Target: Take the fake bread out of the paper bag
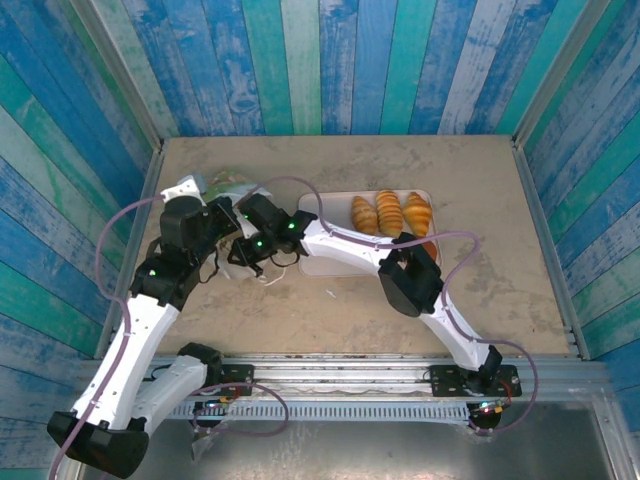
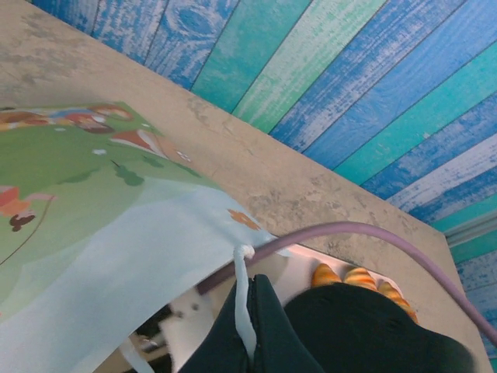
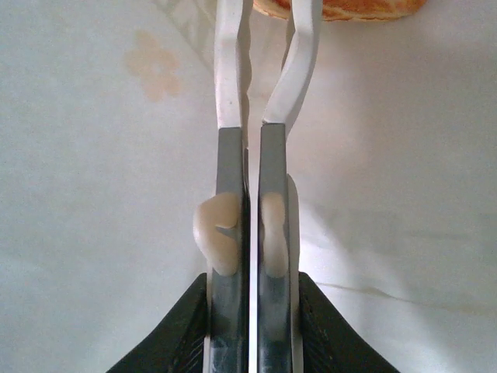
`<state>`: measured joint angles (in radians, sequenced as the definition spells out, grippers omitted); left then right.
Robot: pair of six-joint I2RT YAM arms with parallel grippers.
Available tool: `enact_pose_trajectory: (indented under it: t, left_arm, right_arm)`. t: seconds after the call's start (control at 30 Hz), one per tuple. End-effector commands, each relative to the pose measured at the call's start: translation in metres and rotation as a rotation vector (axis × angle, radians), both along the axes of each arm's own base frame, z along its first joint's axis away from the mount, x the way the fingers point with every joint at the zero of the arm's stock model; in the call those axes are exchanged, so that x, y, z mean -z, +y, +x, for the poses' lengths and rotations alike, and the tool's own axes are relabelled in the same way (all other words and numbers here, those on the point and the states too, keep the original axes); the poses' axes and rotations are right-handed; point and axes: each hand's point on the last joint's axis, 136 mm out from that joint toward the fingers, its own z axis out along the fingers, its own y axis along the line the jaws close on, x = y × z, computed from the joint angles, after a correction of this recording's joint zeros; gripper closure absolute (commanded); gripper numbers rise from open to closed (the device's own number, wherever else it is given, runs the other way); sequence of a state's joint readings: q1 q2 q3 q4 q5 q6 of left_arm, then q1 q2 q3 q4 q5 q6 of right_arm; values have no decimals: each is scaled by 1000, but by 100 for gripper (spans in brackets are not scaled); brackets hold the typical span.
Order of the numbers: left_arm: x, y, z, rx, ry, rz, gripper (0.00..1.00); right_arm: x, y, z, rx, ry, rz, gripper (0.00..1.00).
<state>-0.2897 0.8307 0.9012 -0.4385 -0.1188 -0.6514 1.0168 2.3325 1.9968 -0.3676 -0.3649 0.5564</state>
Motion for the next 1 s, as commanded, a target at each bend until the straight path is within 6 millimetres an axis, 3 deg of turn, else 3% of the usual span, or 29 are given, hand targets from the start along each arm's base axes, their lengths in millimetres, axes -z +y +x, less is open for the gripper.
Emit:
enact_pose_trajectory:
  t: [0.0,0.4,0.53,0.6,0.77,0.97]
  left_arm:
    - [0,12,-2,-68,-1,10,100]
    - [1,15,1,-95,8,5,100]
    - [0,10,1,-67,-4,-4,100]
    - [-1,6,2,-45,-12,-13,100]
    - [-3,0,3,-15,-21,-26,100]
    - [-4,-6,4,13,-26,-34,100]
  right_arm:
    - [-29,-9,7,53,-49,33,76]
    - [-28,-38,-5,66,-57,-22,76]
    - [-21,-52,-6,72,-79,-73,70]
    - [-20,-52,-7,47,-98,-86,66]
    - [-12,-55,-9,15,-105,-145,68]
    - [-14,-53,-5,13,-130,-152,59]
